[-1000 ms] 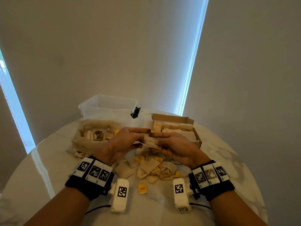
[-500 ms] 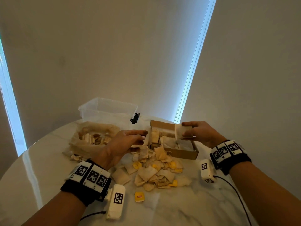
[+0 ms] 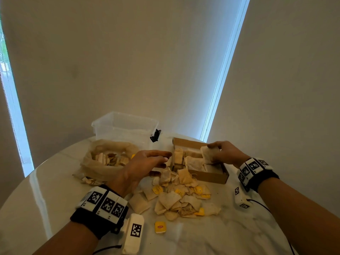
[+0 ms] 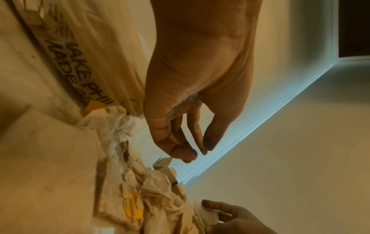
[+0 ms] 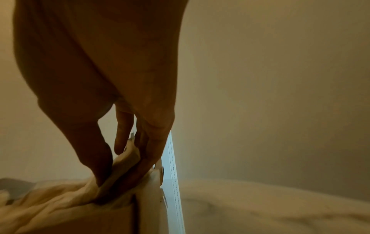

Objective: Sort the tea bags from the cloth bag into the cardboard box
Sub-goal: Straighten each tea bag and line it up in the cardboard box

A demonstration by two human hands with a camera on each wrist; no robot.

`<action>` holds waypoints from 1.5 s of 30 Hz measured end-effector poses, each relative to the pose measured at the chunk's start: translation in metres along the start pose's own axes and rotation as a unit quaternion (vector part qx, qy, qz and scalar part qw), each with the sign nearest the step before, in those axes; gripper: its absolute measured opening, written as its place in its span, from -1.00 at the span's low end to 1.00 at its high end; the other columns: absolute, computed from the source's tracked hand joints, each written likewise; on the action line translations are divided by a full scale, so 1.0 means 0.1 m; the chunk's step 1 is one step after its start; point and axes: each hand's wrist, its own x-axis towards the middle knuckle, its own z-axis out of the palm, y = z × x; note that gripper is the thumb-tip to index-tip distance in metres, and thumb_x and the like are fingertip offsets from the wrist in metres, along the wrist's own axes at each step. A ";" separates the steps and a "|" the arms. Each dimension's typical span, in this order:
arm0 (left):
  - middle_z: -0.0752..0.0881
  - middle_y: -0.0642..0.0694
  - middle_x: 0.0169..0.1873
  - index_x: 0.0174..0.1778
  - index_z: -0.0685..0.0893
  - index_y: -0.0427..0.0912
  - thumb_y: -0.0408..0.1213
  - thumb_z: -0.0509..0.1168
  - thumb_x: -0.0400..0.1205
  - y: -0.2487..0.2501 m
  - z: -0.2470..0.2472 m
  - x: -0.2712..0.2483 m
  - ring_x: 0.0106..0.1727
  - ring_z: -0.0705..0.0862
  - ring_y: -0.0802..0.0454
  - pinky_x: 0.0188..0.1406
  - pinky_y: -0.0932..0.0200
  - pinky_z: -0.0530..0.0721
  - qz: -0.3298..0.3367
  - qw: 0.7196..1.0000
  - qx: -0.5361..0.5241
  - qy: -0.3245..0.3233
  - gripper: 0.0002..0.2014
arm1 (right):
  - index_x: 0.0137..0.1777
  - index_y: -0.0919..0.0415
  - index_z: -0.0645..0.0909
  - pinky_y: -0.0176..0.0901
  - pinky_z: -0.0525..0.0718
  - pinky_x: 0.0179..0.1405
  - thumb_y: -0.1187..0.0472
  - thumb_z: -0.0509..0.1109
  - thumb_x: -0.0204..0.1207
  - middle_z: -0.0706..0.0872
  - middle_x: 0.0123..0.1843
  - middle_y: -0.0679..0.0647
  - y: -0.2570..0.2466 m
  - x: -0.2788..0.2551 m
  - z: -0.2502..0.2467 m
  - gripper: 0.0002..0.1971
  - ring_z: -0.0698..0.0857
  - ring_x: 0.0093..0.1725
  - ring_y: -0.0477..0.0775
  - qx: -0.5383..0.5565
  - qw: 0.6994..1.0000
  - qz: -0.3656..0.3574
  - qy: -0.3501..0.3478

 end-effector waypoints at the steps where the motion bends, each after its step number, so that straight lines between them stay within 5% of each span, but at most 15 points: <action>1: 0.90 0.02 0.11 0.20 0.91 0.06 -0.27 0.39 0.78 0.00 0.00 0.00 0.14 0.85 0.05 -0.11 0.20 0.78 0.001 1.000 0.002 -0.001 -0.78 | 0.57 0.13 0.66 0.16 0.71 0.51 0.38 0.64 0.49 0.63 0.50 0.17 0.00 -0.01 0.00 -0.38 0.65 0.47 0.26 -0.043 0.999 -0.007 0.007; 5: 0.90 0.02 0.08 0.16 0.92 0.06 -0.27 0.40 0.77 -0.01 0.00 0.01 0.15 0.85 0.03 -0.08 0.16 0.78 0.005 1.000 0.002 -0.001 -0.80 | 0.56 0.14 0.66 0.04 0.73 0.42 0.32 0.59 0.55 0.65 0.50 0.15 -0.01 -0.03 0.00 -0.45 0.69 0.41 0.21 -0.167 0.981 -0.055 0.081; 8: 0.90 0.02 0.08 0.15 0.92 0.06 -0.26 0.41 0.77 -0.01 0.00 0.02 0.14 0.85 0.03 -0.09 0.17 0.78 0.010 1.000 0.007 0.000 -0.81 | 0.37 0.11 0.78 0.02 0.76 0.34 0.34 0.56 0.59 0.66 0.41 0.12 0.00 -0.04 0.02 -0.64 0.72 0.29 0.17 -0.197 0.965 -0.088 0.148; 11: 0.90 0.03 0.09 0.13 0.92 0.07 -0.26 0.41 0.77 -0.01 0.00 0.02 0.16 0.85 0.03 -0.13 0.19 0.78 0.015 1.000 0.011 0.006 -0.81 | 0.21 0.06 0.83 -0.06 0.77 0.24 0.33 0.54 0.62 0.70 0.29 0.10 0.04 -0.06 0.12 -0.77 0.70 0.10 0.07 -0.260 0.956 -0.092 0.099; 14: 0.89 0.02 0.11 0.15 0.91 0.06 -0.27 0.41 0.78 0.01 0.00 0.02 0.18 0.83 0.02 -0.15 0.21 0.78 0.025 0.999 0.018 0.021 -0.81 | 0.33 0.10 0.81 -0.06 0.80 0.21 0.29 0.54 0.63 0.69 0.33 0.09 0.05 -0.11 0.23 -0.71 0.71 0.07 0.08 -0.319 0.944 -0.085 0.013; 21: 0.89 0.11 0.10 0.16 0.90 0.10 -0.28 0.40 0.78 0.03 -0.05 0.01 0.15 0.84 0.09 -0.03 0.18 0.84 0.048 0.998 0.024 0.037 -0.79 | 0.24 0.05 0.79 -0.20 0.65 0.01 0.26 0.47 0.66 0.76 0.23 0.08 0.04 -0.11 0.30 -0.79 0.69 0.02 0.03 -0.326 0.942 -0.081 0.011; 29: 0.90 0.14 0.05 0.16 0.90 0.10 -0.28 0.41 0.77 0.23 -0.29 -0.04 0.12 0.85 0.11 -0.13 0.26 0.79 0.090 0.991 0.048 0.089 -0.80 | 0.40 0.13 0.75 -0.05 0.77 0.34 0.36 0.44 0.68 0.80 0.31 0.07 -0.48 -0.35 0.34 -0.67 0.76 0.21 0.07 -0.224 0.969 -0.094 0.037; 32: 0.89 0.13 0.04 0.15 0.90 0.08 -0.28 0.42 0.76 0.37 -0.55 -0.09 0.08 0.85 0.14 -0.19 0.28 0.80 0.123 0.980 0.083 0.131 -0.81 | 0.38 0.04 0.76 -0.22 0.75 0.18 0.29 0.44 0.70 0.80 0.28 -0.07 -0.76 -0.53 0.51 -0.70 0.73 0.12 -0.08 -0.164 0.975 -0.146 0.020; 36: 0.83 0.16 0.14 0.01 0.90 0.28 -0.22 0.52 0.68 0.38 -1.13 -0.18 0.24 0.76 0.08 0.15 0.00 0.81 0.113 0.950 0.213 0.198 -0.79 | 0.34 0.02 0.78 -0.52 0.56 -0.09 0.24 0.45 0.71 0.80 0.21 -0.12 -1.22 -0.68 0.76 -0.74 0.71 -0.02 -0.24 -0.123 0.969 -0.216 0.002; 38: 0.76 0.09 0.32 -0.10 0.85 0.46 -0.12 0.55 0.59 0.35 -1.36 -0.22 0.45 0.59 -0.09 0.47 -0.22 0.60 0.051 0.907 0.357 0.219 -0.75 | 0.30 0.01 0.81 -0.58 0.52 -0.16 0.21 0.46 0.72 0.83 0.16 -0.13 -1.47 -0.73 0.92 -0.78 0.70 -0.13 -0.30 -0.096 0.961 -0.259 -0.002; 41: 0.66 -0.07 0.48 -0.15 0.84 0.40 -0.15 0.54 0.56 0.31 -1.51 -0.27 0.52 0.48 -0.21 0.60 -0.18 0.42 -0.058 0.868 0.461 0.178 -0.77 | 0.27 0.10 0.83 -0.32 0.77 0.00 0.20 0.50 0.70 0.86 0.15 -0.03 -1.84 -0.77 1.21 -0.80 0.79 -0.05 -0.16 -0.050 0.945 -0.323 -0.031; 45: 0.72 -0.23 0.43 0.34 0.83 0.00 -0.33 0.48 0.65 0.21 -1.60 -0.27 0.34 0.72 -0.21 0.44 -0.15 0.70 -0.061 0.896 0.421 0.125 -0.66 | 0.36 0.16 0.80 -0.05 0.80 0.27 0.25 0.54 0.65 0.84 0.27 0.08 -2.25 -0.69 1.64 -0.71 0.81 0.18 0.04 -0.082 0.921 -0.367 -0.102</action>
